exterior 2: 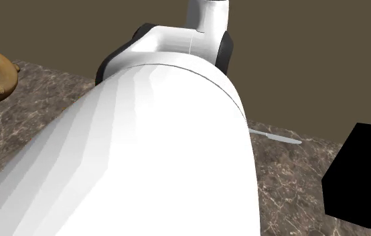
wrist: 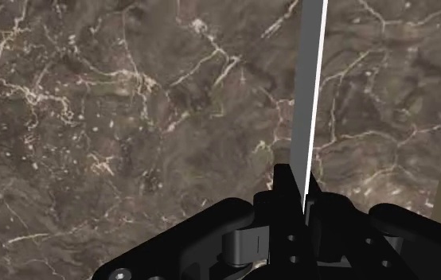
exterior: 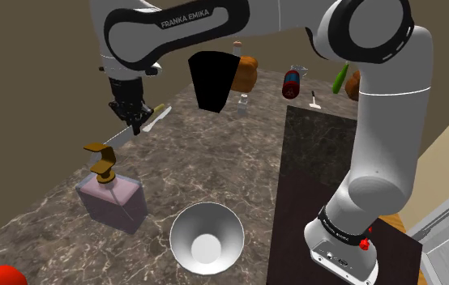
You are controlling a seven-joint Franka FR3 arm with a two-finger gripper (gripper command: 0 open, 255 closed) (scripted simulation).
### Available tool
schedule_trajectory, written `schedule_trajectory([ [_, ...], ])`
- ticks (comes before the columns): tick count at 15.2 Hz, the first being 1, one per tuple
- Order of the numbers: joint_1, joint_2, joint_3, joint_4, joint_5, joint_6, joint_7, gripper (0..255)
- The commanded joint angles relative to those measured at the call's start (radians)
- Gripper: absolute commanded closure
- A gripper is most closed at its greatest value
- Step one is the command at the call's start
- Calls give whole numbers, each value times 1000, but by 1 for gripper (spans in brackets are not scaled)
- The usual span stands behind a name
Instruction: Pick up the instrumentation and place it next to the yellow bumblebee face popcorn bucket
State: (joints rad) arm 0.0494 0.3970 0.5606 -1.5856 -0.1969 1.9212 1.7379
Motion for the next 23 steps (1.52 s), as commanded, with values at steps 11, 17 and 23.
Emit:
schedule_trajectory([
  [11, 8, -20, 9, 136, 16, -152, -12, 255],
  [17, 20, -15, 12, 224, 15, -235, -13, 255],
  [23, 39, 1, 13, 330, 7, -325, -13, 255],
])
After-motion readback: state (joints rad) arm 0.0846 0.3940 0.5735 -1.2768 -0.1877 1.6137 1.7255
